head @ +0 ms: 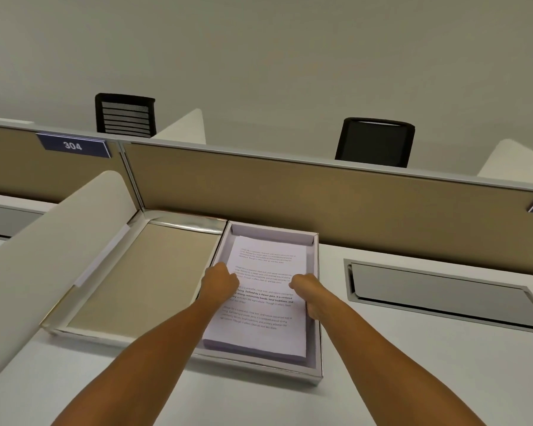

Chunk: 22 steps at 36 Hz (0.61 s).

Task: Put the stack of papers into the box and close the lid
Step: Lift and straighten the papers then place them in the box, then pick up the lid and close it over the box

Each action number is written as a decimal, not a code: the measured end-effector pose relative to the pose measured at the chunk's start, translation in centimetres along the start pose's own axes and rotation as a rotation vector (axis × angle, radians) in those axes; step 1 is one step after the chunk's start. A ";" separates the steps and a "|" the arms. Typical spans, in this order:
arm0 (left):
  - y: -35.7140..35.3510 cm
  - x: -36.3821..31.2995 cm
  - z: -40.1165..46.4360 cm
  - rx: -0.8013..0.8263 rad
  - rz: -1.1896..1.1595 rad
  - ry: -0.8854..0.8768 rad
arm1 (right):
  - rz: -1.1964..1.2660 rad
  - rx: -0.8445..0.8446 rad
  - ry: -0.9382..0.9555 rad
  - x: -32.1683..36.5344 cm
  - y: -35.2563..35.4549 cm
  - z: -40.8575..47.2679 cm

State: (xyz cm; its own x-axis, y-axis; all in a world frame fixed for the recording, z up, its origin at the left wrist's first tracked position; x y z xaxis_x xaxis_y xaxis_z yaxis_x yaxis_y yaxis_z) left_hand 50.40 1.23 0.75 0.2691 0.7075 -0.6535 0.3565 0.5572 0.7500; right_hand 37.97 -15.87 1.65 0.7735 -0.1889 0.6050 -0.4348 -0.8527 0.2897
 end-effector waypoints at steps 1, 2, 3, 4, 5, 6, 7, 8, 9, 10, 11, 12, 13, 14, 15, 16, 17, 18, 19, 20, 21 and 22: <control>0.2 0.1 -0.3 -0.025 -0.015 -0.006 | -0.003 -0.023 0.014 0.1 -0.2 -0.3; 0.5 0.2 -0.7 -0.067 -0.041 -0.005 | -0.020 -0.045 0.030 0.3 -0.4 -0.7; 0.9 0.3 -1.2 -0.125 -0.063 -0.004 | -0.046 -0.057 0.051 0.4 -0.6 -1.1; 1.3 0.4 -1.5 -0.188 -0.078 -0.004 | -0.074 -0.062 0.081 0.5 -1.0 -1.5; 1.7 0.5 -1.9 -0.249 -0.090 -0.006 | -0.102 -0.074 0.113 0.5 -1.3 -1.7; 2.1 0.7 -2.2 -0.303 -0.104 -0.005 | -0.128 -0.090 0.149 0.6 -1.6 -2.1; 2.5 1.0 -2.5 -0.350 -0.118 -0.002 | -0.145 -0.103 0.190 0.6 -1.9 -2.5; 2.9 1.3 -2.9 -0.393 -0.129 0.005 | -0.157 -0.111 0.230 0.6 -2.2 -2.9; 3.4 1.7 -3.2 -0.437 -0.135 0.017 | -0.167 -0.114 0.263 0.7 -2.6 -3.3; 3.9 2.1 -3.6 -0.485 -0.133 0.033 | -0.178 -0.115 0.286 0.7 -2.9 -3.7; 4.5 2.5 -4.0 -0.539 -0.111 0.053 | -0.188 -0.112 0.301 0.8 -3.1 -4.1; 5.1 2.9 -4.5 -0.599 -0.066 0.073 | -0.201 -0.104 0.310 0.8 -3.4 -4.5; 5.8 3.4 -5.1 -0.659 -0.014 0.097 | -0.213 -0.093 0.315 0.9 -3.7 -4.9; 6.4 4.0 -5.8 -0.715 0.026 0.128 | -0.220 -0.082 0.321 0.9 -4.0 -5.2; 7.1 4.8 -6.3 -0.760 0.047 0.167 | -0.227 -0.072 0.327 1.0 -4.3 -5.4; 7.6 5.7 -6.7 -0.794 0.050 0.211 | -0.236 -0.067 0.334 1.0 -4.6 -5.6; 7.9 6.6 -7.1 -0.816 0.038 0.264 | -0.244 -0.061 0.340 1.0 -4.8 -5.9; 8.7 8.1 -7.8 -0.836 0.015 0.335 | -0.257 -0.046 0.355 1.1 -5.6 -6.5; 9.0 9.4 -8.2 -0.843 -0.012 0.402 | -0.260 -0.036 0.364 1.2 -6.1 -6.7; 8.9 10.4 -8.4 -0.836 -0.044 0.465 | -0.256 -0.031 0.364 1.1 -6.1 -6.7; 8.8 11.5 -8.6 -0.822 -0.085 0.532 | -0.250 -0.024 0.362 1.1 -6.2 -6.8; 8.6 12.5 -9.0 -0.802 -0.135 0.608 | -0.248 -0.017 0.361 1.1 -6.3 -6.9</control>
State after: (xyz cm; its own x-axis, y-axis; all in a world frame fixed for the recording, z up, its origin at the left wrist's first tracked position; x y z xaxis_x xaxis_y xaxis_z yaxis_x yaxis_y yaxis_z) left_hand 48.82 18.78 -0.05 -0.3098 0.5935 -0.7428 -0.4157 0.6181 0.6672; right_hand 38.40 -7.32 5.64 0.6457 0.2056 0.7354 -0.2663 -0.8420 0.4692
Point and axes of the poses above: each hand's wrist, its own z-axis towards the middle knuckle, its own y-axis out of the back of the hand, x = y × z, the point moved 2 cm from there along z, towards the middle knuckle, and after that the axes turned 9 degrees about -y, right-handed, at the moved point
